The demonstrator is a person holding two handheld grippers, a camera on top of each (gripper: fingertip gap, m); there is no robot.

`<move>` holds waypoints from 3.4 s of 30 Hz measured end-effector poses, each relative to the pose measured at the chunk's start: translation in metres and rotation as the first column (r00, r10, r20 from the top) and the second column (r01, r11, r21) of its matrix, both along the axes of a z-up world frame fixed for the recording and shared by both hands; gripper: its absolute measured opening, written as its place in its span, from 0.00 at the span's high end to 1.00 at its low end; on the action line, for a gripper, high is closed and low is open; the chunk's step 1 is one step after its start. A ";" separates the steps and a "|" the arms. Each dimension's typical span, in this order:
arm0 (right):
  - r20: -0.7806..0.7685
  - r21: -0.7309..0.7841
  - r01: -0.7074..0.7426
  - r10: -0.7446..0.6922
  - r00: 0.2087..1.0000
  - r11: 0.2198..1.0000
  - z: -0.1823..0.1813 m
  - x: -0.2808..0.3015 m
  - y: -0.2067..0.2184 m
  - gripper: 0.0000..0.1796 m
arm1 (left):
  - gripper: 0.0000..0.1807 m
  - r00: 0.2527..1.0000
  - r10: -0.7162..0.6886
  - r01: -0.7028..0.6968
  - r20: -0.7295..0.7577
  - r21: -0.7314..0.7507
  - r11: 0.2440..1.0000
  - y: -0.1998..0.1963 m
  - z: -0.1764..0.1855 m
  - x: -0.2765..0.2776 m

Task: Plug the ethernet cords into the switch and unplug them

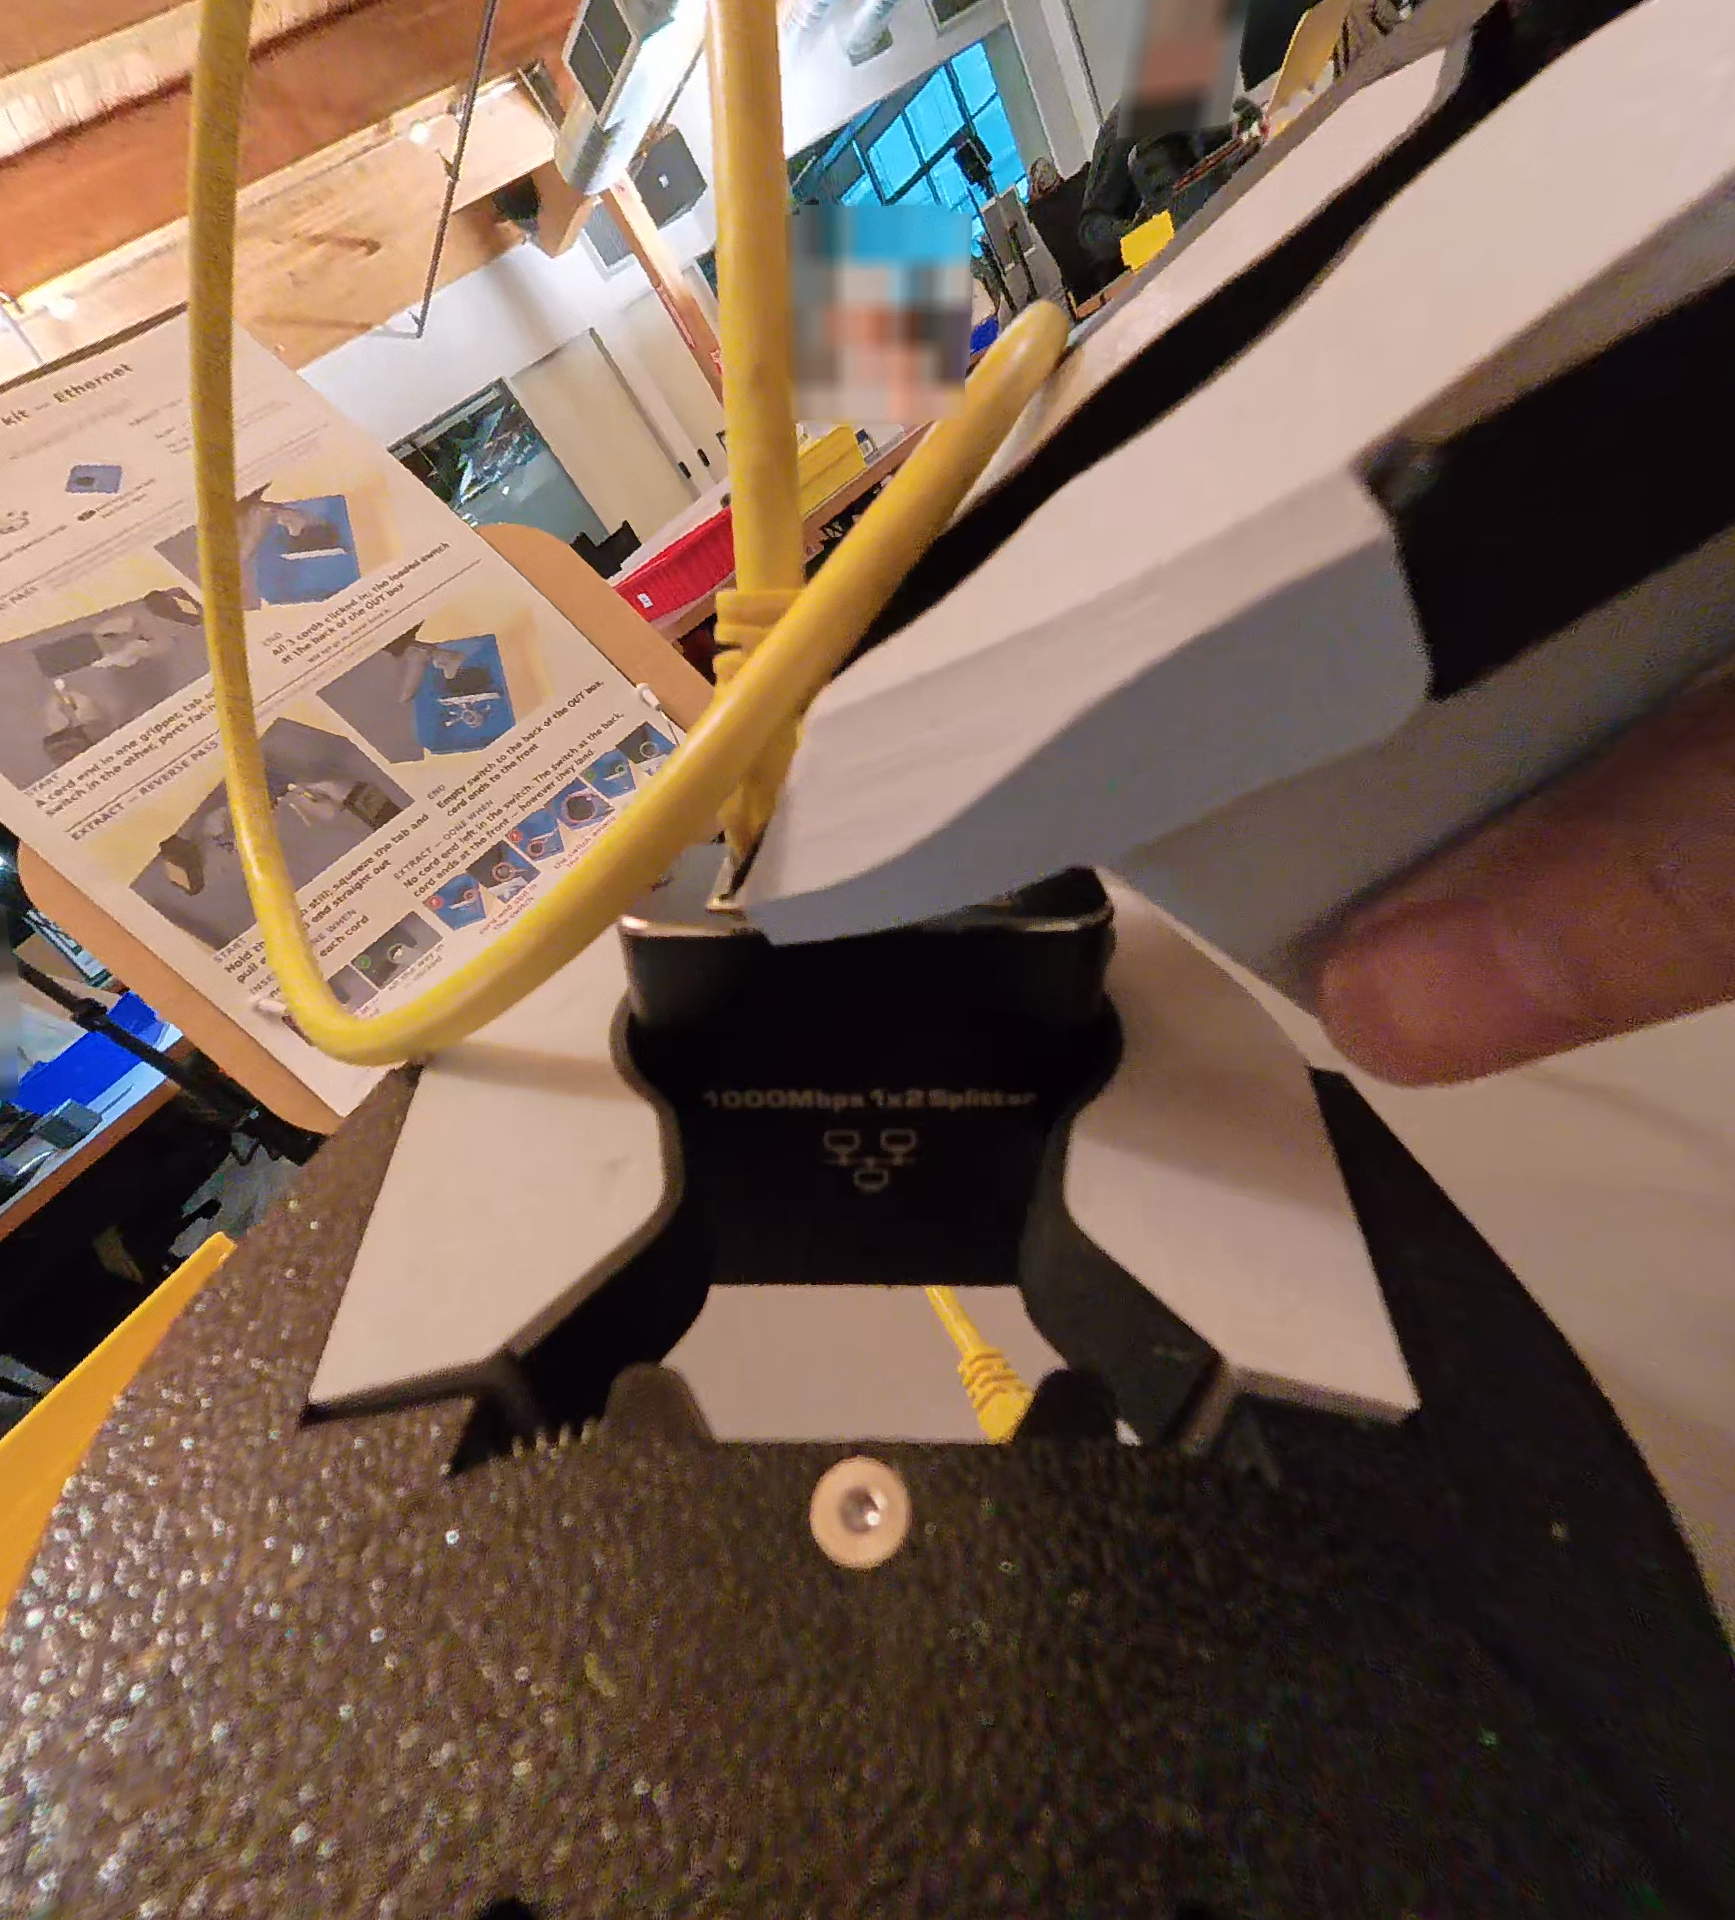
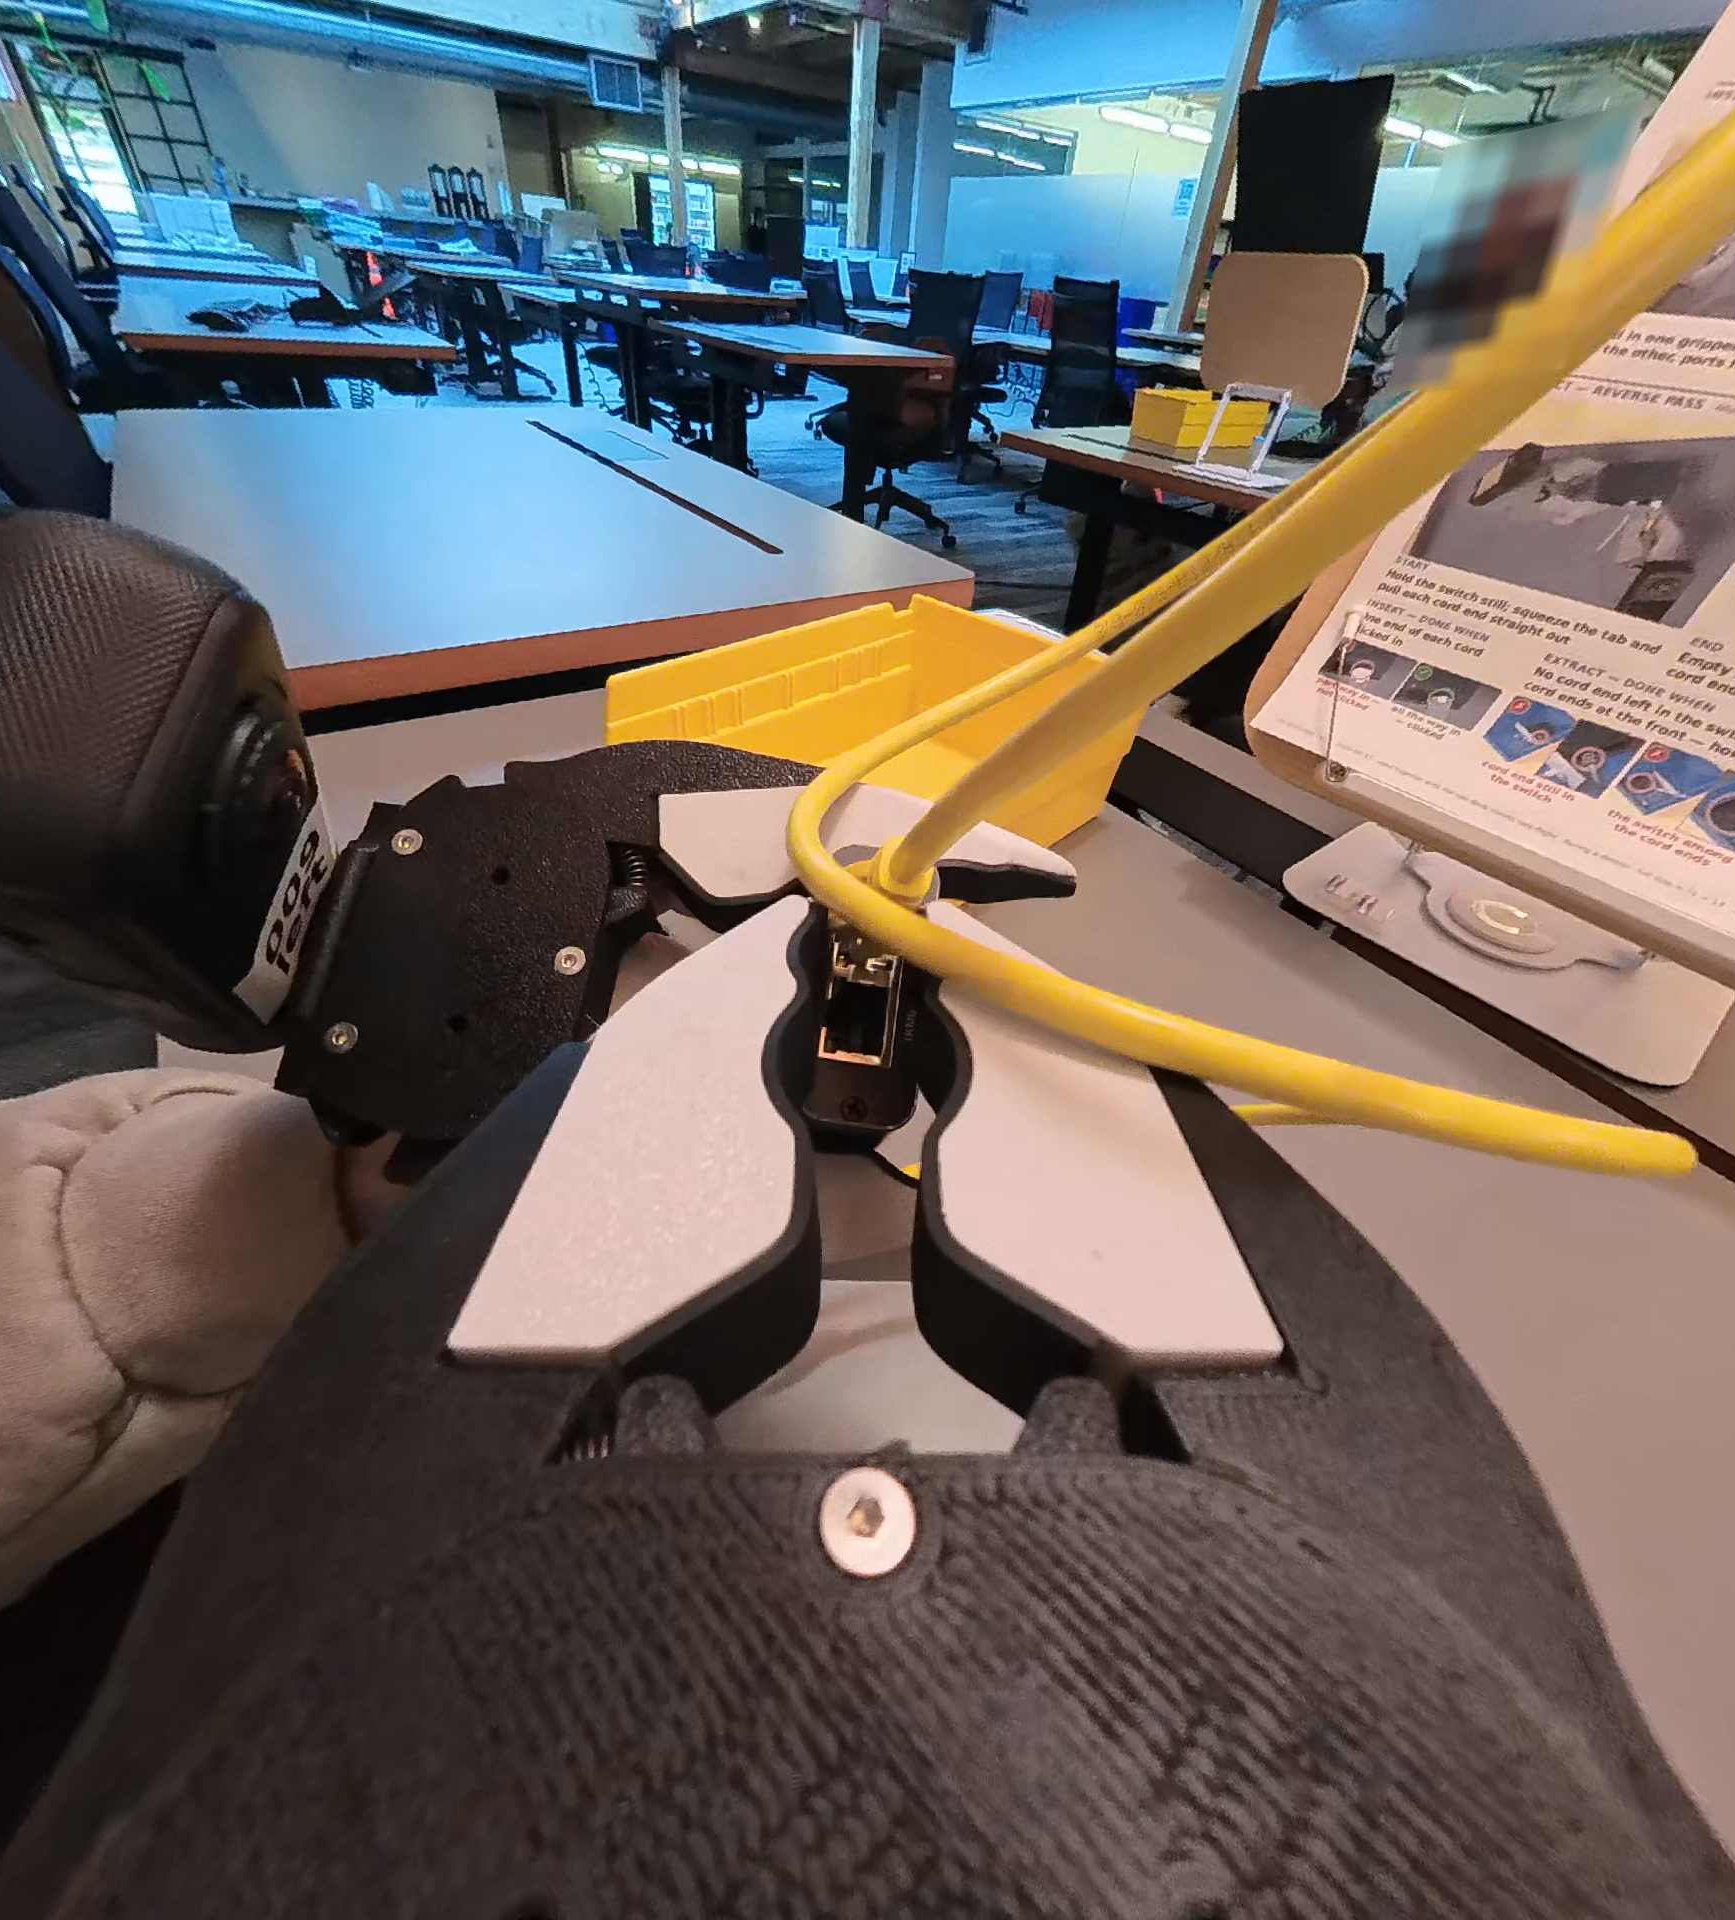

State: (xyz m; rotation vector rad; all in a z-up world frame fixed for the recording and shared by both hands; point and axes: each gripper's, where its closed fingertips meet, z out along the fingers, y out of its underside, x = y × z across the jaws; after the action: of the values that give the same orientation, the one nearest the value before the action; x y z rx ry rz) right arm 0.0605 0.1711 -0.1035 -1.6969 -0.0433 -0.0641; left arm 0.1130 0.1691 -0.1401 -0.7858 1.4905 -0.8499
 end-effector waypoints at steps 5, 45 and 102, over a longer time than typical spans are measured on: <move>-0.061 0.019 -0.005 0.006 0.998 1.000 -0.001 0.003 0.000 0.91 | 0.59 1.000 0.014 -0.014 0.002 0.025 1.000 -0.001 -0.002 0.001; 0.064 -0.177 -0.035 0.047 0.997 0.984 -0.004 0.003 -0.017 0.91 | 0.59 1.000 -0.004 0.004 -0.001 0.159 0.987 -0.008 -0.009 0.003; 0.431 -0.386 0.165 0.019 0.902 0.908 -0.059 0.019 0.016 0.91 | 0.58 0.989 -0.023 -0.026 -0.145 -0.331 0.943 -0.003 -0.065 0.023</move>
State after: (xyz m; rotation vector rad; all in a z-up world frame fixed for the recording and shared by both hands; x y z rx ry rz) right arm 0.0796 0.1875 -0.1627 -2.0836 -0.3418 -0.5196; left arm 0.1363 0.1660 -0.2055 -1.1194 1.4927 -1.0789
